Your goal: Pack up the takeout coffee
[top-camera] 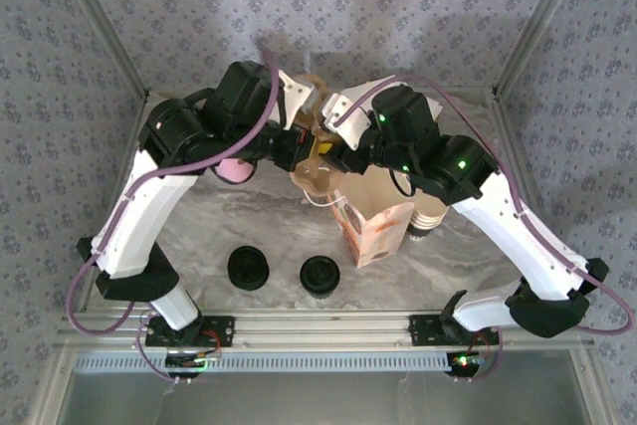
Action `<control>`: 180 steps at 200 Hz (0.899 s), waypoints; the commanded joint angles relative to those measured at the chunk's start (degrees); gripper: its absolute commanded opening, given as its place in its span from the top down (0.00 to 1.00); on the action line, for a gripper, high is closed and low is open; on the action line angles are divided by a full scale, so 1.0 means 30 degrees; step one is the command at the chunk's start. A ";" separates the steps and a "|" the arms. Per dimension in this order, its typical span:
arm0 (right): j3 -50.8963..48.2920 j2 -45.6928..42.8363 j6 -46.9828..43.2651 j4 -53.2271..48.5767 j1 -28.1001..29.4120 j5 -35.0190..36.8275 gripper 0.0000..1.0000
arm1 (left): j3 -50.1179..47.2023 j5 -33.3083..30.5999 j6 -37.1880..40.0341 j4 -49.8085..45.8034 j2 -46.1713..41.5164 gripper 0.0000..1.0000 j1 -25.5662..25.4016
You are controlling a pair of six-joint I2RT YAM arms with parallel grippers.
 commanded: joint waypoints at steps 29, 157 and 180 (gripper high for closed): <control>-0.0660 -0.0353 0.0148 0.0844 -0.0380 -0.0866 0.46 | 0.1140 -0.0023 -0.0395 -0.0366 0.0361 1.00 -0.0309; -0.1570 -0.1280 0.0265 0.1239 -0.0849 -0.0889 0.66 | 0.1432 -0.0262 -0.0734 -0.0424 0.0618 1.00 -0.0515; -0.1672 -0.1425 0.0236 0.1336 -0.0839 -0.0814 0.71 | 0.1514 -0.0233 -0.0718 -0.0380 0.0741 0.95 -0.0573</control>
